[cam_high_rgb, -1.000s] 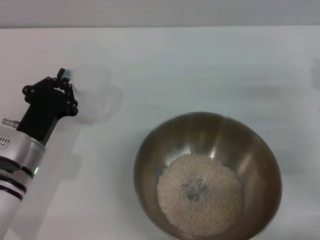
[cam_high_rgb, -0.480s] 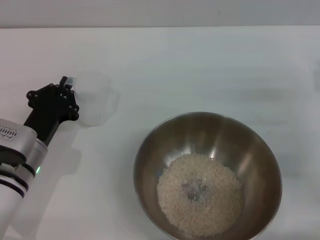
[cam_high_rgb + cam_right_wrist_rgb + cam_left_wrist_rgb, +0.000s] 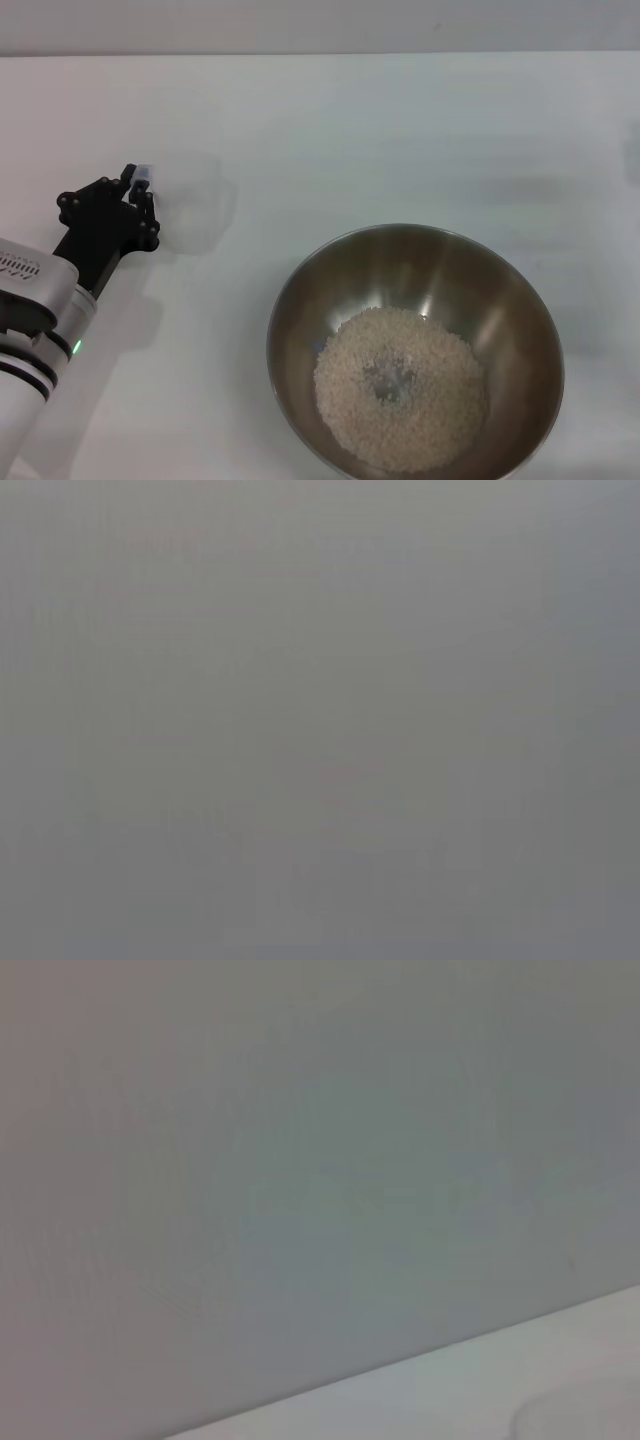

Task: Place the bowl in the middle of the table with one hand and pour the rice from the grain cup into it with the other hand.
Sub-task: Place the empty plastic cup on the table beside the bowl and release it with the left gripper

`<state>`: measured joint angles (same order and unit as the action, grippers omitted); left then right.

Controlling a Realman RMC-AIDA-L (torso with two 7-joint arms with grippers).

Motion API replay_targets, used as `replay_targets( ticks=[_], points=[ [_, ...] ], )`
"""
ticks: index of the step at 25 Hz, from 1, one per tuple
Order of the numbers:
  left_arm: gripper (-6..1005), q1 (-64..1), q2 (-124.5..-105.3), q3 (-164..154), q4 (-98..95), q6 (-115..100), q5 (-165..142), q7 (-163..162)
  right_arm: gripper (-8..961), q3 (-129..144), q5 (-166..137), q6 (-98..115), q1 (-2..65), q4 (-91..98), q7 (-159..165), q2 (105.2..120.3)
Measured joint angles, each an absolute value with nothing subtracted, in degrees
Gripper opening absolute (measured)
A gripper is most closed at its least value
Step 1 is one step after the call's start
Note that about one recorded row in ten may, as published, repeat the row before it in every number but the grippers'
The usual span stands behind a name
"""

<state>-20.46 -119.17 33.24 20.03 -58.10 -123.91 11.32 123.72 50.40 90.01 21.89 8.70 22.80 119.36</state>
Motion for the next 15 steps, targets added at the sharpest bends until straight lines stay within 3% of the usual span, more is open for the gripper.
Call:
replay_targets(
  ticks=[4,9,15],
  points=[
    [80,-20.18,-119.09,33.22,20.04,-58.09,-124.11,11.27,489,123.72,49.93,90.01,21.79,8.76,22.90,119.36],
    [241,-19.37,-118.88,33.13,20.01,-58.24,-124.37,11.24,489,123.72,49.84,90.02,21.70,8.79,23.45,119.36],
    [249,-17.82,-118.83,33.06,19.96,-58.87,-126.81,11.24,488,123.72,49.74,89.74,21.71,8.72,23.47,119.36]
  ],
)
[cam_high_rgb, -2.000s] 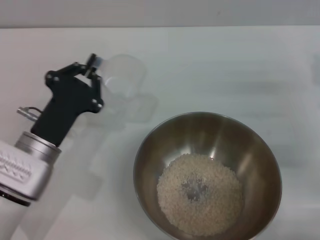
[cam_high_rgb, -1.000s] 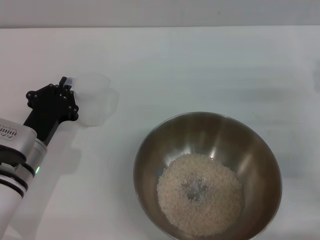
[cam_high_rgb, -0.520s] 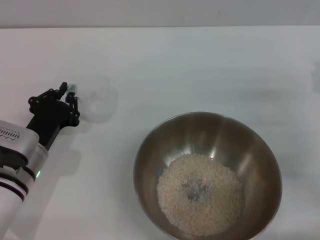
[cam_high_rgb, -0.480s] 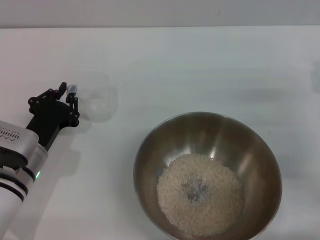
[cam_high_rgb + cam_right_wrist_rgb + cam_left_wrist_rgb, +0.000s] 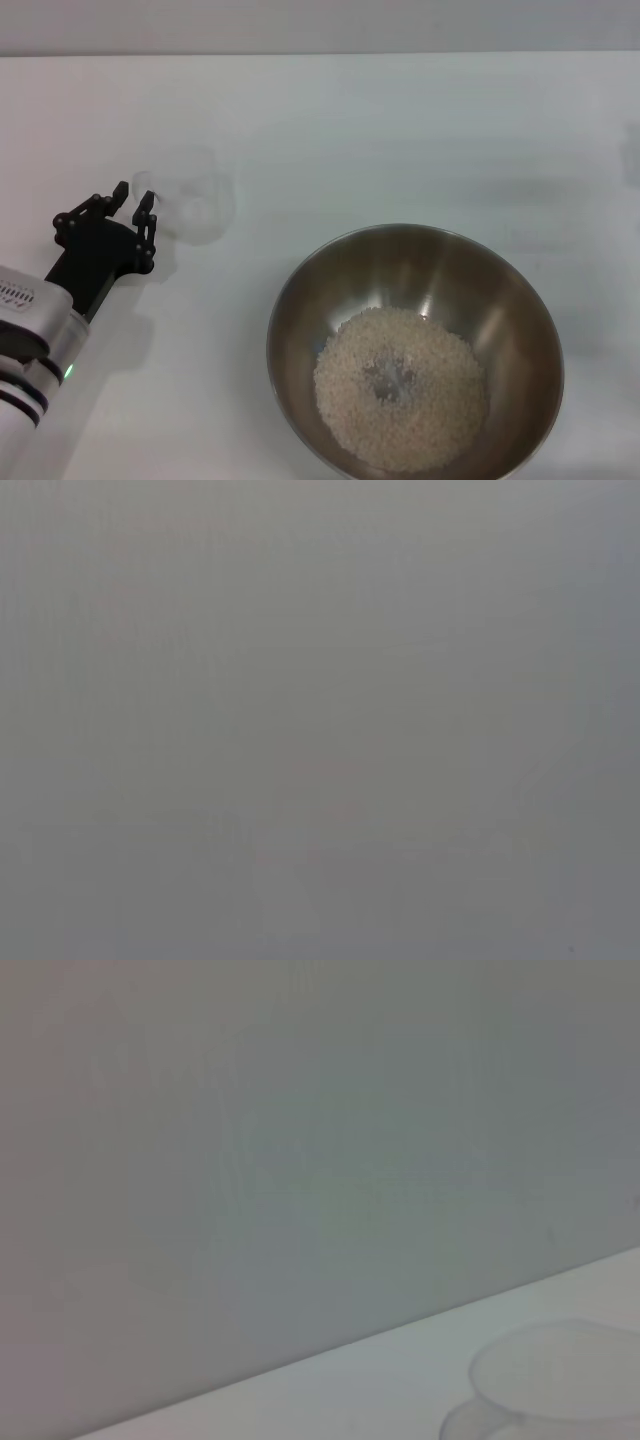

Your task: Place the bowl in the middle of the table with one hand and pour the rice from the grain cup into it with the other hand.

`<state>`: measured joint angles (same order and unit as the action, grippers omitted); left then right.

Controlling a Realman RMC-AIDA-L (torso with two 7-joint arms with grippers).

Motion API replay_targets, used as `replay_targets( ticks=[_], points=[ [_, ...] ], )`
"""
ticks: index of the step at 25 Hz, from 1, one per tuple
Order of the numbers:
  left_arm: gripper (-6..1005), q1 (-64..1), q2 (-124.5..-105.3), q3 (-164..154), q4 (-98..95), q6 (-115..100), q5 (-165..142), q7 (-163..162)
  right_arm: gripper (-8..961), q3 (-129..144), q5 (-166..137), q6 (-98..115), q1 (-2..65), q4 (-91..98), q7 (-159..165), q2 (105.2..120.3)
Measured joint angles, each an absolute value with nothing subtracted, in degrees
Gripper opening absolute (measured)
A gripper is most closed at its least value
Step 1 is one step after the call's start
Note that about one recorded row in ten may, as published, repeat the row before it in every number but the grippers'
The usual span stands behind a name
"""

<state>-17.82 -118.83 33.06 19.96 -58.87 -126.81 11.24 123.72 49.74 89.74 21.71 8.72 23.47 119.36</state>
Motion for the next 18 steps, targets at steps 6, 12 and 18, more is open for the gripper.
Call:
replay_targets(
  ticks=[6,12,18],
  points=[
    [263,-16.17,-118.70,31.89,19.95,-62.49,-126.85,11.24,488,123.64,49.74,89.85,21.79,8.40,23.47,119.36],
    [303,-13.51,-118.55,30.76,19.96,-66.94,-126.84,11.21,488,123.41,49.74,89.51,22.15,8.22,23.47,119.30],
    [343,-11.70,-118.47,30.76,19.71,-74.66,-126.83,2.64,488,123.85,49.74,88.85,22.24,8.25,22.96,119.35]
  ],
)
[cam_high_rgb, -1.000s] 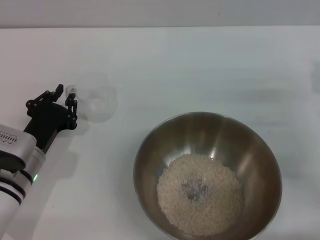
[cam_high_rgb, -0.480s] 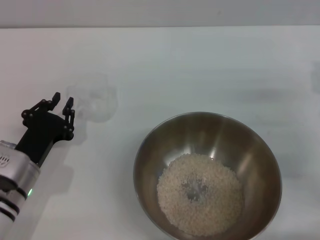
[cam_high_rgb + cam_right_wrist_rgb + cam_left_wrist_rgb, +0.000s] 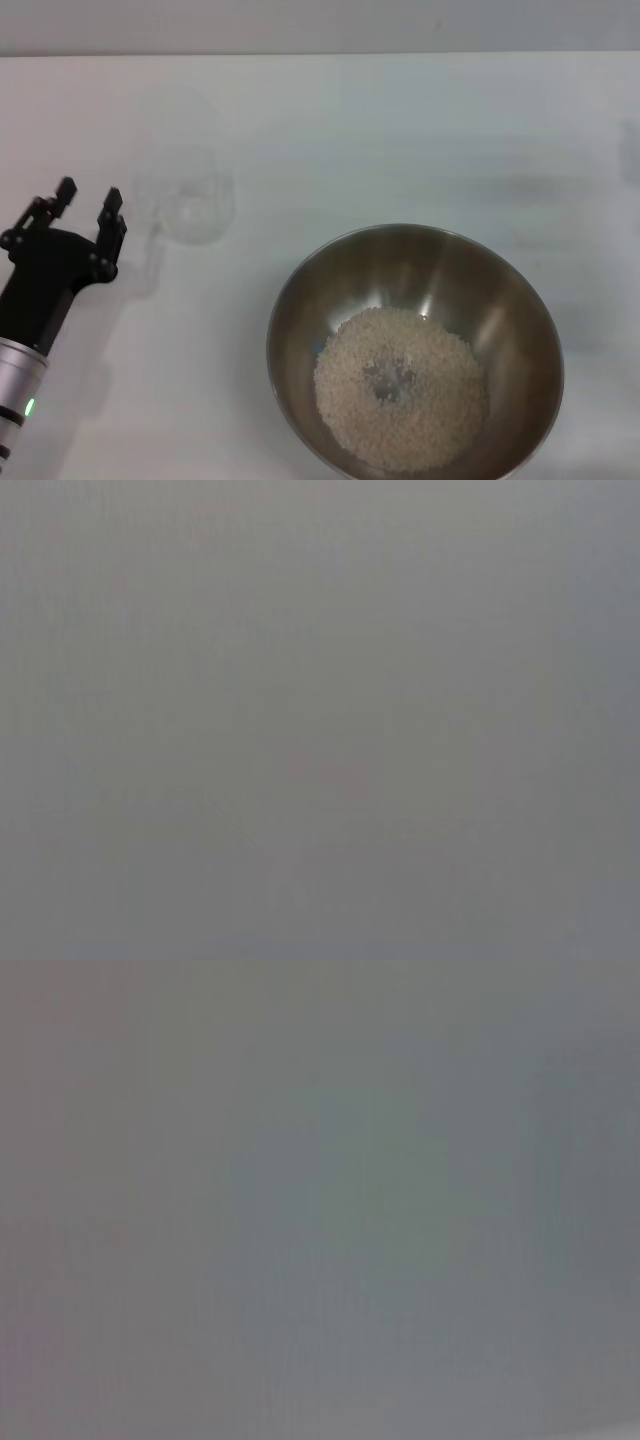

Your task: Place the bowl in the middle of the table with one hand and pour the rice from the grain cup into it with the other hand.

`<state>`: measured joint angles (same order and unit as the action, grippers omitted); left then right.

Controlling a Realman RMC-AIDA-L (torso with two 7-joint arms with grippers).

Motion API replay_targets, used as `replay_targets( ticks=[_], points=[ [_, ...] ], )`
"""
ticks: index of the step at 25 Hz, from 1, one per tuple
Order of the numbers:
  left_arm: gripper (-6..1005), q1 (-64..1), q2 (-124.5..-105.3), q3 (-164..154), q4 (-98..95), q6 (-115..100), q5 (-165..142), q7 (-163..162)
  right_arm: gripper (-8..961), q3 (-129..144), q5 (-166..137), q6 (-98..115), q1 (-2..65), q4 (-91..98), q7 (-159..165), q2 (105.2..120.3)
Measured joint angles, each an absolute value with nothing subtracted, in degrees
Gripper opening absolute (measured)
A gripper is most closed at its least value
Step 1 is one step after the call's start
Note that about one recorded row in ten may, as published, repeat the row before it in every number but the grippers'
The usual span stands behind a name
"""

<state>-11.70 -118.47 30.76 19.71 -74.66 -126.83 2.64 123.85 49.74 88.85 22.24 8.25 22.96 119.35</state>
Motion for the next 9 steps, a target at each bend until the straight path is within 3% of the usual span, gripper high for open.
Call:
replay_targets(
  ticks=[2,6,9],
  points=[
    [356,-12.77,-118.43,31.28,19.36,-77.84,-126.76,-2.91,488,124.93,49.74,88.21,22.16,8.20,22.82,119.43],
    [598,-14.07,-118.57,31.56,19.38,-80.45,-126.53,-5.66,488,125.74,49.74,86.32,22.16,8.00,22.70,119.45],
    [598,-14.74,-118.62,31.62,19.74,-81.92,-126.50,-5.89,488,126.35,48.31,84.47,22.23,7.86,21.68,119.45]
  ],
)
